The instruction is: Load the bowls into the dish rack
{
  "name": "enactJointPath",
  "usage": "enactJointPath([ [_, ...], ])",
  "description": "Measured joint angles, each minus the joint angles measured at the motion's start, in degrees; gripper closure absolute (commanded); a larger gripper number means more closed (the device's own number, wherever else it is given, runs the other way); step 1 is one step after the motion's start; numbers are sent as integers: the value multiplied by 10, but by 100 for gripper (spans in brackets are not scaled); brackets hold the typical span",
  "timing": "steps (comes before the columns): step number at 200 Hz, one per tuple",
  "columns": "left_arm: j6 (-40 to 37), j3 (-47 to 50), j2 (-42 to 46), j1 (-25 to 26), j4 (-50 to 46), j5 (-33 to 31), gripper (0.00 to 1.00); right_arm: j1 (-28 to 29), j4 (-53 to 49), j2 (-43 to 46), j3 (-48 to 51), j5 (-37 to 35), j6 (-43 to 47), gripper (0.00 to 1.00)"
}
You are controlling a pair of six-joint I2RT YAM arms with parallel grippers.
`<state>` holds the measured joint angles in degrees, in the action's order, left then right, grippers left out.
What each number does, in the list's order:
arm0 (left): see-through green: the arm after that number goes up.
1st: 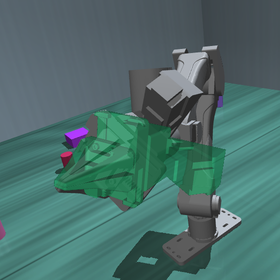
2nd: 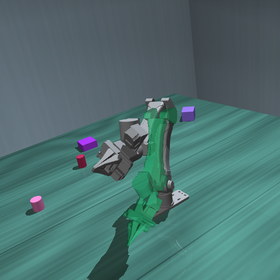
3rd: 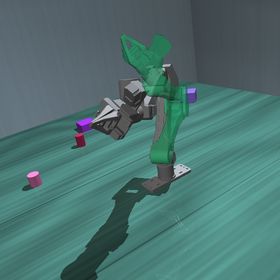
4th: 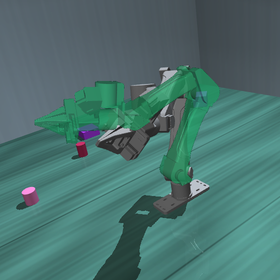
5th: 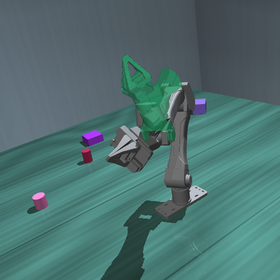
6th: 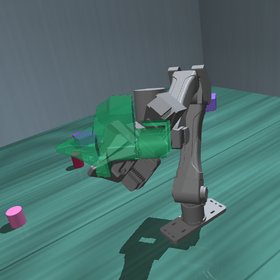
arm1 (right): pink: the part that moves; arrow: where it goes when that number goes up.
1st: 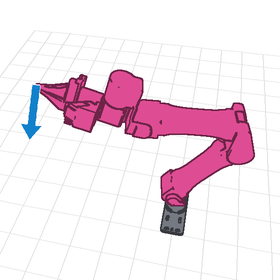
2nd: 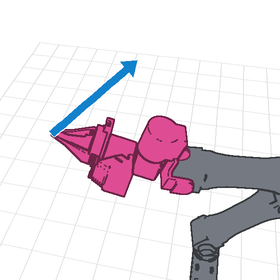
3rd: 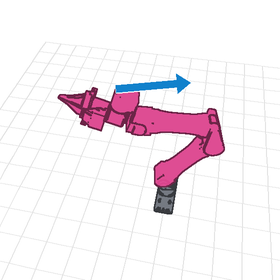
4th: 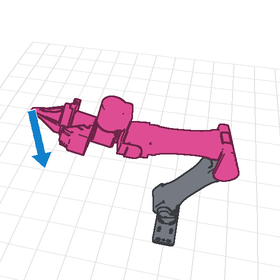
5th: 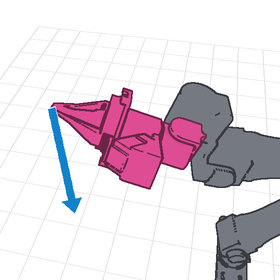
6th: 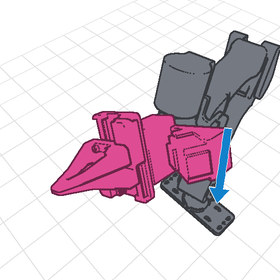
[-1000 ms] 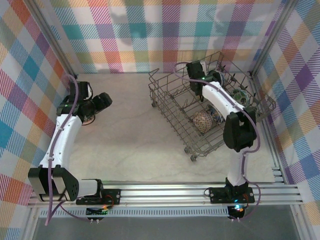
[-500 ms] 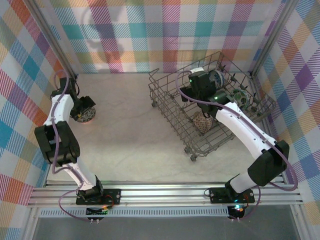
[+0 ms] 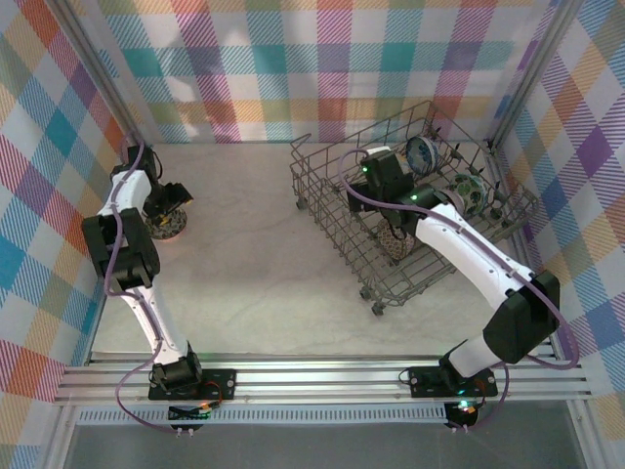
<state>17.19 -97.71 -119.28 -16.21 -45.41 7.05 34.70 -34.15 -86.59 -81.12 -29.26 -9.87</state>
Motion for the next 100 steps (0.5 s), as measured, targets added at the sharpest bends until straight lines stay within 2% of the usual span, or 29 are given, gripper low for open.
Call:
enactJointPath([
  [35,-10,-8,-23,0,-12,5,41,10,-11,-28,-20,-2,-2,2],
  [69,-15,-3,-25,0,-10,19,63,17,-20,-37,-35,-16,-1,2],
  [100,-11,24,-16,0,-5,40,71,24,-30,-42,-44,-34,2,2],
])
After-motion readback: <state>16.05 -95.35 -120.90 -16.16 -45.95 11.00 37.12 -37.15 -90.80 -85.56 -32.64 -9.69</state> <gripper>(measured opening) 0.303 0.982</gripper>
